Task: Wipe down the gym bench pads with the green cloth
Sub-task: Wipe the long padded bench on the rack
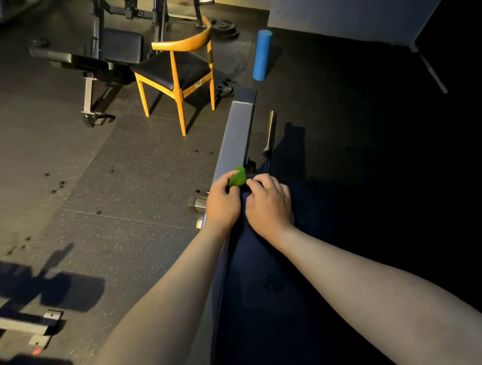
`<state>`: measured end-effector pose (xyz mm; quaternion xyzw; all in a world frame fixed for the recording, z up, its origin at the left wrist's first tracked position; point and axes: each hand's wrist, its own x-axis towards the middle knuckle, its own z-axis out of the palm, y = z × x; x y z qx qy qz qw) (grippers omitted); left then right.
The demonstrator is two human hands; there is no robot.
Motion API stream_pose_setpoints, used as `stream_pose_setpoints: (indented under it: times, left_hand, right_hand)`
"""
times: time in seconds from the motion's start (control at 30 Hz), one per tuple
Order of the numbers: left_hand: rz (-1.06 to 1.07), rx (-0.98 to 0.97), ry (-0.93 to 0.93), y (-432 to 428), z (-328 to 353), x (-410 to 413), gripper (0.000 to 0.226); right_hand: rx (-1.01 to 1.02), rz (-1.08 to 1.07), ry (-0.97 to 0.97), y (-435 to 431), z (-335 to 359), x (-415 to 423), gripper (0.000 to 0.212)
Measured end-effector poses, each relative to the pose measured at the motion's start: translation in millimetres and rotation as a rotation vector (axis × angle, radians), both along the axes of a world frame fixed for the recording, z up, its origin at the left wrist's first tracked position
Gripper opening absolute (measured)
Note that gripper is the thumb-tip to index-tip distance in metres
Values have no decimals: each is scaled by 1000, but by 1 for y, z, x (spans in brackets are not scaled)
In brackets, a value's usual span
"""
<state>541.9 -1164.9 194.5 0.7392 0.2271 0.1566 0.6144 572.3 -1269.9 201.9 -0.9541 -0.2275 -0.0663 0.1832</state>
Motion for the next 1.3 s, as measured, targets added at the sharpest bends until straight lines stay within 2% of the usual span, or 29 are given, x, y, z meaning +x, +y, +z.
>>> stream_pose_setpoints:
  times: [0.17, 0.4, 0.57, 0.73, 0.83, 1.0, 1.3]
  left_hand:
    - [34, 94, 39, -7, -2, -10, 31]
    - [86, 126, 112, -6, -14, -43, 28]
    - [34, 185, 154, -1, -10, -58, 28]
    - [72, 153, 57, 14, -1, -26, 28]
    - [48, 41, 31, 11, 0, 4, 38]
    - [19, 158, 55, -4, -7, 7, 32]
    - [59, 231, 136, -8, -15, -42, 22]
  right_hand:
    - [17, 4, -9, -3, 2, -1, 31]
    - [-25, 77, 109, -10, 12, -8, 36]
    - [-91, 101, 32, -20, 5, -16, 37]
    - [1, 82, 7, -19, -1, -13, 36]
    - [21, 76, 14, -17, -2, -11, 38]
    - [54, 62, 18, -17, -5, -8, 37]
    - [83, 93, -10, -22, -10, -11, 34]
